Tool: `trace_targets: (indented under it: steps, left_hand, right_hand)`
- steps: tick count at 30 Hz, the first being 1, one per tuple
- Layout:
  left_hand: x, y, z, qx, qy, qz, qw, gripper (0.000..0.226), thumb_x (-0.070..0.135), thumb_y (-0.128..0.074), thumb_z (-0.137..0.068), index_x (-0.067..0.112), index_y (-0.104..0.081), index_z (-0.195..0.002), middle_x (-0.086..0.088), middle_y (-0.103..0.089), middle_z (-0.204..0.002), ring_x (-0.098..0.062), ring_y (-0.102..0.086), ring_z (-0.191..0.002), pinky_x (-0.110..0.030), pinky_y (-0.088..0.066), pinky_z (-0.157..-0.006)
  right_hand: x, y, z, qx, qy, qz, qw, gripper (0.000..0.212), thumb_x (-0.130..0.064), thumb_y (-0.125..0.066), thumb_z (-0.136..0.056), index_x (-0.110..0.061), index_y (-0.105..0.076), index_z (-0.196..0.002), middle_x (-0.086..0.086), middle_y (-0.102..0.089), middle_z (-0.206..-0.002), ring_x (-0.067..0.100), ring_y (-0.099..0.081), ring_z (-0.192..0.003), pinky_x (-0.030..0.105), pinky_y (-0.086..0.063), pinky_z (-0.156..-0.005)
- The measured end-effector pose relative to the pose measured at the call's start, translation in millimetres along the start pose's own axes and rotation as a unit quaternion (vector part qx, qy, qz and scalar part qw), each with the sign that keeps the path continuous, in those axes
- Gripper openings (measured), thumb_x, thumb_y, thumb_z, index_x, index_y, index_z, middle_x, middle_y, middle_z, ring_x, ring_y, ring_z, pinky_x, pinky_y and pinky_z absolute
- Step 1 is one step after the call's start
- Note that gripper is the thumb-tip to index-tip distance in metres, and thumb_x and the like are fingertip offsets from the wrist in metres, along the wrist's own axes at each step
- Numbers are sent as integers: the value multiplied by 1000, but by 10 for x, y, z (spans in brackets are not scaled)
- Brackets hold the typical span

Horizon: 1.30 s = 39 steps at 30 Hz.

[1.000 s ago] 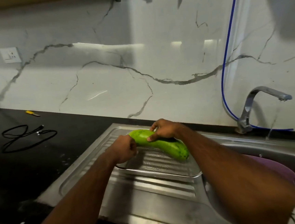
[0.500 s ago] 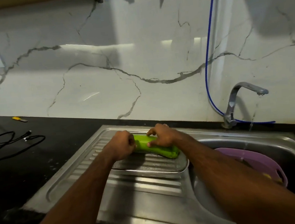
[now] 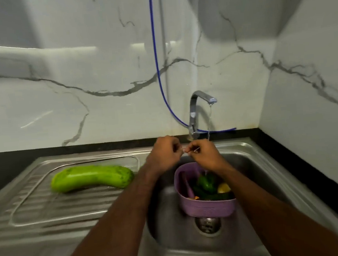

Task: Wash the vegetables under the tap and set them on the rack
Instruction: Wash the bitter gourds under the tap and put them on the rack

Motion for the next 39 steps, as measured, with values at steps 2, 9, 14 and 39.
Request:
trace_targets:
  steps: [2,9,14,39]
  left_hand:
    - [80,-351,-15,-9,11,23,1000,8,13,-69,-80,11,-74,-74,-4,-72,-70,-17,-64,-67,-26,-45,-62]
    - [-162,-1180,84,-11,155,88,984,14,19,-73,-84,10,-73,-74,-5,-72,-73,-19,-68,-73,-32,-56,-72]
    - [-481,-1462,112,-23,214,96,972,18,20,-75,-83,10,-71,-69,-2,-71,-67,-19,-70,-70,-33,-58,-71]
    - [-276,-1729,83,-72,289,387,873,26,39,-50,-102,20,-66,-108,-4,-74,-104,-18,-71,-98,-44,-58,-90]
  right_hand:
    - [307,62,79,3,-42,-1,999,23,1,-68,-88,-20,-77,-86,-6,-76,-87,7,-69,-86,27,-56,-85]
    - [1248,-198,308,4,-207,49,977,7,-14,-67,-90,-21,-69,-91,-1,-70,-84,20,-69,-83,42,-61,-75]
    - [1341,-253,230,-117,-194,118,967,13,-16,-77,-82,-20,-65,-79,3,-69,-85,22,-66,-90,35,-56,-86]
    - [1194,-250,13,-19,-298,-385,873,27,-30,-52,-107,-19,-59,-130,10,-74,-116,27,-71,-109,48,-58,-96]
Point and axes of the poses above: each hand's wrist, its own z-axis away from the middle knuckle, its own y-axis out of the back of the hand, x = y × z, the point moved 3 cm from there along -z, towards the middle knuckle
